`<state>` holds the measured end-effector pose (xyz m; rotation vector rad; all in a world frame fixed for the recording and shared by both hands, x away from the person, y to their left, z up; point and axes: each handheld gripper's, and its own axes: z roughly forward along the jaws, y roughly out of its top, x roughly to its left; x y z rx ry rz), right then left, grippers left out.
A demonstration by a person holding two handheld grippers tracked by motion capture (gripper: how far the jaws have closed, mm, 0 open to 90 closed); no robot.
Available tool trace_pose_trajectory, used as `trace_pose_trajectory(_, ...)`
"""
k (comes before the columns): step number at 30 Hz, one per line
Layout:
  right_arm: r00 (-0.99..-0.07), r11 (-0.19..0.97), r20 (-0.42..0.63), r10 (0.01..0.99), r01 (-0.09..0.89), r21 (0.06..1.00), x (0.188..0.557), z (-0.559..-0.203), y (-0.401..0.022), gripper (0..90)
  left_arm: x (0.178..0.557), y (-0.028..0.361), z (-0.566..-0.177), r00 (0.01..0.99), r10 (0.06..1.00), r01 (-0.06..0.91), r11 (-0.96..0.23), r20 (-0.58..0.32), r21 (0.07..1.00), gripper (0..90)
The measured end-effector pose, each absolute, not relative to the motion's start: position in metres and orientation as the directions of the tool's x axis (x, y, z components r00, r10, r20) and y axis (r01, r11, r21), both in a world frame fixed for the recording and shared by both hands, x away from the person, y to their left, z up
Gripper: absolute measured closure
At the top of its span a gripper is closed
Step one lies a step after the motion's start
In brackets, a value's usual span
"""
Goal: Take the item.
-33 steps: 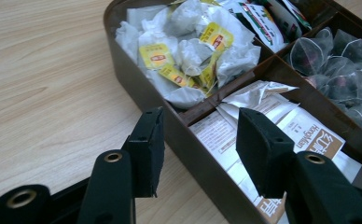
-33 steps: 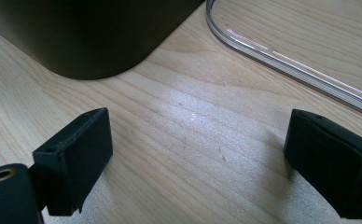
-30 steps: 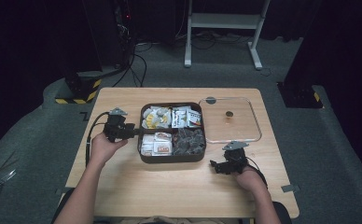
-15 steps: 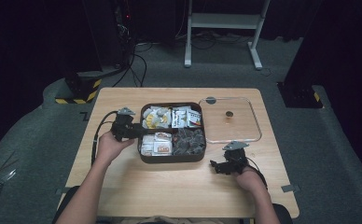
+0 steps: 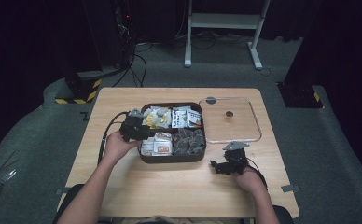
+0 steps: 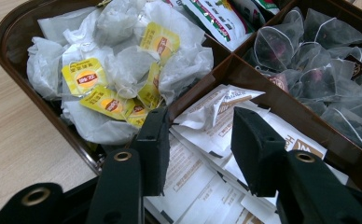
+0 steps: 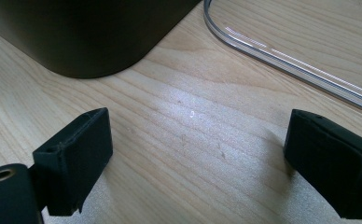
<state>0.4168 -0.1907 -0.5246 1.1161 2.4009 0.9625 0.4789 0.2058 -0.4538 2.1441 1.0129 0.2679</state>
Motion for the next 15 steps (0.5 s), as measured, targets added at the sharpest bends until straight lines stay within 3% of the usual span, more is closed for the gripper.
trace_pose_trajectory(15, -0.639, 0.466, -0.009, 0.769, 0.551, 0.693, 0.416, -0.524, -0.191, 7.8, 0.491, 0.19, -0.468, 0.69, 0.714, 0.592, -0.466, -0.115, 0.657, 61.7)
